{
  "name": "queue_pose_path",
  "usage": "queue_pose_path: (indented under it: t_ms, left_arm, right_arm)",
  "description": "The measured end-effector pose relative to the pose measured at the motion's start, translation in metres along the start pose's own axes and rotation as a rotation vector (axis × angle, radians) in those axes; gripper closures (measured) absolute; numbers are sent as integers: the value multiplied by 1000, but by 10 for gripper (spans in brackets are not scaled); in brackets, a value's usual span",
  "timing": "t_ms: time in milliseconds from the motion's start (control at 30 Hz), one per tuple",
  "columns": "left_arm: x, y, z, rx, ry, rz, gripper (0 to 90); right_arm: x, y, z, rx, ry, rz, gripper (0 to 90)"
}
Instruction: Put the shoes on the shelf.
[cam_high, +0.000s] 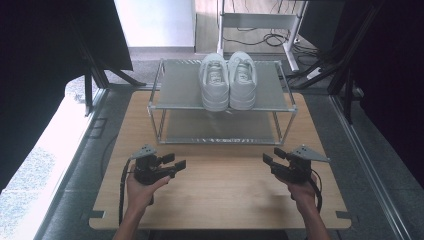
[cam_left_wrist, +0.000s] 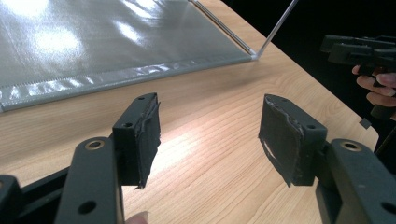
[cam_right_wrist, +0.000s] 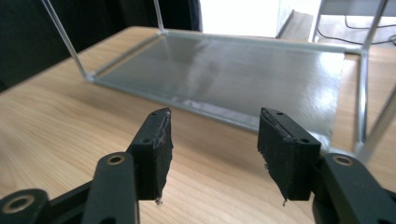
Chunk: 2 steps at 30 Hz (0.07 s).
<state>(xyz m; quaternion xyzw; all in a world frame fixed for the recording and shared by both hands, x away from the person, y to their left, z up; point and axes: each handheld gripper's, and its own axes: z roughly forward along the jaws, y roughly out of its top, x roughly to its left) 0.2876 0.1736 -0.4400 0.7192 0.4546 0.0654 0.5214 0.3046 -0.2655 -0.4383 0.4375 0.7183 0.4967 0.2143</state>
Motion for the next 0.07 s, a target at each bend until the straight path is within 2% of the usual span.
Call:
queue_pose_path:
  t_ms: [33, 67]
  left_arm:
    - [0, 0, 0, 0, 0, 0, 374]
    - [1, 0, 0, 1, 1, -1, 372]
  right_arm:
    - [0, 0, 0, 0, 0, 0, 437]
    - [-4, -7, 2, 32, -29, -17, 431]
